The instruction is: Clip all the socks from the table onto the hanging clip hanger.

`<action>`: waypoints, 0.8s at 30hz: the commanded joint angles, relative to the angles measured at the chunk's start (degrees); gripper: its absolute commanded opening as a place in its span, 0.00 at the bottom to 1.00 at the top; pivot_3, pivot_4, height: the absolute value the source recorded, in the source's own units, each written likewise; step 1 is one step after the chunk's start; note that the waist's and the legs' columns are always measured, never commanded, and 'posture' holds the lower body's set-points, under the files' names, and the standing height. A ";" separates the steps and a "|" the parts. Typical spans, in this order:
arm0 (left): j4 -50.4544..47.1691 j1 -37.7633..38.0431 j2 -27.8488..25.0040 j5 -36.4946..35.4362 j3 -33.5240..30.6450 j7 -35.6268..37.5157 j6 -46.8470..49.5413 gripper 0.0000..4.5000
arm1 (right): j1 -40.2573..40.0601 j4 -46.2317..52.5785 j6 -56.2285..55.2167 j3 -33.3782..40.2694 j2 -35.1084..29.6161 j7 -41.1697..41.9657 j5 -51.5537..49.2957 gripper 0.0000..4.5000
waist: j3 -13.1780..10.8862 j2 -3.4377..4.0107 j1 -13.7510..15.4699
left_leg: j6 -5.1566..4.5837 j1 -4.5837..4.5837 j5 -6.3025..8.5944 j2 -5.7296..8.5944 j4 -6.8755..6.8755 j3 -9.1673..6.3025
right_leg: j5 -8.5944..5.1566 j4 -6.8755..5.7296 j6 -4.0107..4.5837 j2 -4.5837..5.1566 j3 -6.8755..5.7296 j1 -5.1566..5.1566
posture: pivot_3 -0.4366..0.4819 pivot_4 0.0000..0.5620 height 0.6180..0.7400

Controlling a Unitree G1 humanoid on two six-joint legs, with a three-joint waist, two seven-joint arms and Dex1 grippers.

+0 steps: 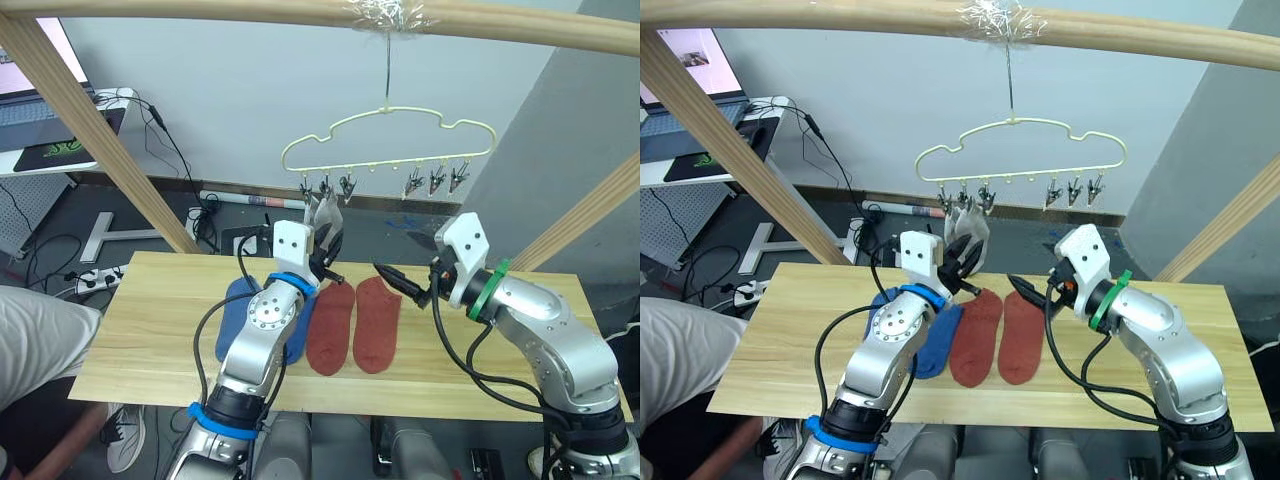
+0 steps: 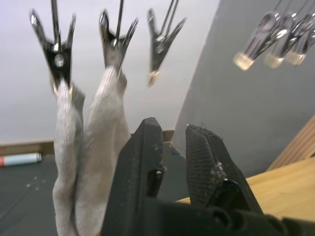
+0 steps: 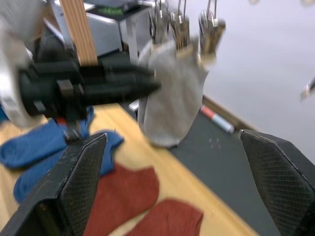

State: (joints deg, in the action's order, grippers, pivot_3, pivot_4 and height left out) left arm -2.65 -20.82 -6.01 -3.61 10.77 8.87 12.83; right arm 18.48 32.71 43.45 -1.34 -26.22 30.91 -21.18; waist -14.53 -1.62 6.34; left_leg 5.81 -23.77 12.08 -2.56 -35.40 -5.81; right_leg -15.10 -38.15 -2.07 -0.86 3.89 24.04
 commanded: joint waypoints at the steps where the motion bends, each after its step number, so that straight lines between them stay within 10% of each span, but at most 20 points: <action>1: 2.96 -3.19 2.06 1.53 -0.67 -1.41 -3.18 0.25 | 1.98 2.26 0.58 1.74 -0.81 -0.26 -1.69 1.00 | 0.02 0.00 -0.01 | 0.00 -0.02 0.00 0.00 -0.05 0.00 | 0.02 0.00 -0.01 0.00 0.00 -0.01 | 0.69 0.28 1.00; 12: 14.81 -11.99 6.39 4.21 -2.45 -4.37 -8.35 0.25 | 5.26 1.43 1.46 2.55 -1.55 -1.14 -3.02 1.00 | 0.03 0.01 -0.34 | -0.06 -0.07 -0.03 0.05 -0.60 -0.01 | 0.31 0.00 -0.18 -0.02 0.04 -0.20 | 0.66 0.29 1.00; 19: 16.07 -13.18 6.96 4.98 -3.31 -5.09 -9.03 0.60 | 3.96 1.28 0.04 2.44 -1.66 -1.30 -2.79 1.00 | 0.03 0.01 -0.35 | -0.07 -0.07 -0.04 0.05 -0.60 -0.02 | 0.32 -0.03 -0.17 -0.01 0.04 -0.20 | 0.66 0.30 1.00; 24: 18.29 -14.82 7.87 5.22 -3.40 -4.94 -10.33 0.60 | 4.23 1.54 0.22 2.40 -1.74 -1.69 -2.84 1.00 | 0.03 0.01 -0.35 | -0.09 -0.05 -0.04 0.05 -0.65 -0.02 | 0.33 -0.06 -0.17 -0.01 0.04 -0.23 | 0.66 0.30 1.00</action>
State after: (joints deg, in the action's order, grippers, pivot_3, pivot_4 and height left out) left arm 16.30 -34.41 1.16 1.02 6.95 4.17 4.23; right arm 22.49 32.81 44.54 -0.07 -27.49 29.74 -23.74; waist -14.50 -1.61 5.99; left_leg 5.72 -23.81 12.03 -2.51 -36.06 -5.83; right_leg -14.76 -38.22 -2.24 -0.88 3.93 23.80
